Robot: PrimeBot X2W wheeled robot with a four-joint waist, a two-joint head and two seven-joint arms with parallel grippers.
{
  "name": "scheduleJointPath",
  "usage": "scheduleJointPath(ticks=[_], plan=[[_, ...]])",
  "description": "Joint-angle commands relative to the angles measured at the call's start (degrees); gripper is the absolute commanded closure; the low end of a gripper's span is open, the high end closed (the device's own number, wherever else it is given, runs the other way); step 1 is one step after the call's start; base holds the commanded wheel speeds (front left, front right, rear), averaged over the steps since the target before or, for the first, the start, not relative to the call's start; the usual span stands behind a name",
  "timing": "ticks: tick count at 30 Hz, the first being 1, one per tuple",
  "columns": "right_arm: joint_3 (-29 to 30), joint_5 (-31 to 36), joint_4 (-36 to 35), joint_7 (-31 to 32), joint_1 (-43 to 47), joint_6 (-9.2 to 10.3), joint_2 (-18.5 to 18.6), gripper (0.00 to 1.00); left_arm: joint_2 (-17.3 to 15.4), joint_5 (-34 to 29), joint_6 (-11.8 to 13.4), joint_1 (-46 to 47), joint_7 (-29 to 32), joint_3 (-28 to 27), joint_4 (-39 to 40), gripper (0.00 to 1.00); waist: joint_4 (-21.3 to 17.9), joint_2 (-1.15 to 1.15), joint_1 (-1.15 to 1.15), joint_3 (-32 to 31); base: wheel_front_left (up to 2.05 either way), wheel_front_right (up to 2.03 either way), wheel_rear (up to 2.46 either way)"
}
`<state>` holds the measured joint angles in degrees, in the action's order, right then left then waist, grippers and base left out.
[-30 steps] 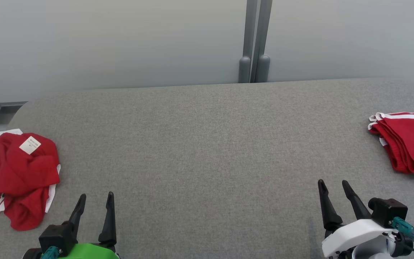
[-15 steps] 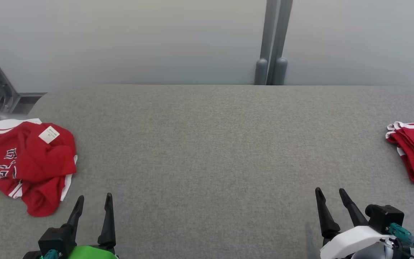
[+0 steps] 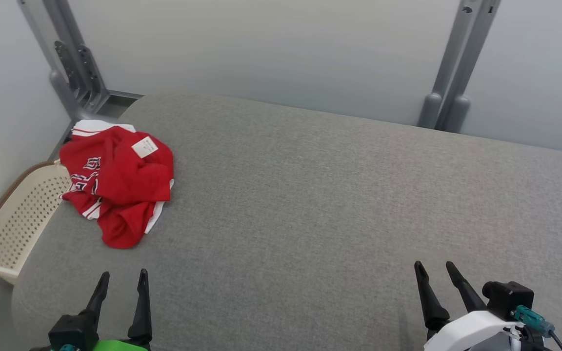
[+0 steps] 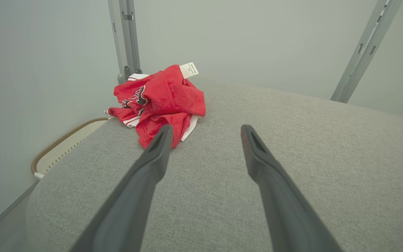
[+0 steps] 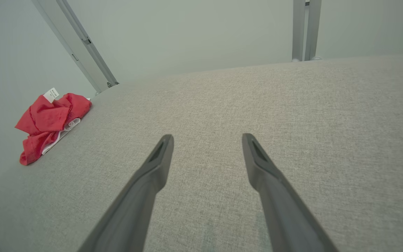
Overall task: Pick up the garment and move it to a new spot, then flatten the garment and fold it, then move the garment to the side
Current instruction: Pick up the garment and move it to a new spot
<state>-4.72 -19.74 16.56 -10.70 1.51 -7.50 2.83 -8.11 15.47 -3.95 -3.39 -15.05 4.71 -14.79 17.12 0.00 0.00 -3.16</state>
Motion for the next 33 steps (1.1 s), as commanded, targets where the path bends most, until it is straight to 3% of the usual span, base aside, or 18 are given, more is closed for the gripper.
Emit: scheduleJointPath(ticks=[1,13,25,28,33], plan=[[-0.21,-0.23,0.34,-0.4,-0.43,0.02,0.12,0.0,-0.46,-0.29,0.26,-0.8,-0.16,-0.08,0.2,0.0,4.74,0.0,0.0,0.17,0.0,0.0,0.0],[-1.51,-0.51,1.68,-1.2,-0.81,0.02,0.14,0.0,-1.3,0.04,0.64,-1.38,-0.01,0.15,0.63,0.0,10.94,0.0,0.0,0.03,0.0,0.0,0.0],[-3.08,-0.6,3.07,-1.56,-2.84,0.02,0.14,0.0,-1.66,0.51,2.16,-2.0,0.25,-0.41,1.53,0.0,11.39,0.0,0.0,0.53,0.0,0.0,0.0],[-3.0,-0.55,3.19,-1.75,-2.28,0.02,0.14,0.0,-1.27,0.6,3.03,-1.07,2.13,-0.33,0.8,0.0,11.42,0.0,0.0,0.61,0.0,0.0,0.0],[-1.86,1.27,1.5,-0.88,-2.21,0.02,0.15,0.0,-2.35,0.78,1.85,5.26,8.71,1.27,-2.31,0.0,11.7,0.0,0.0,2.97,0.0,0.0,0.0]])
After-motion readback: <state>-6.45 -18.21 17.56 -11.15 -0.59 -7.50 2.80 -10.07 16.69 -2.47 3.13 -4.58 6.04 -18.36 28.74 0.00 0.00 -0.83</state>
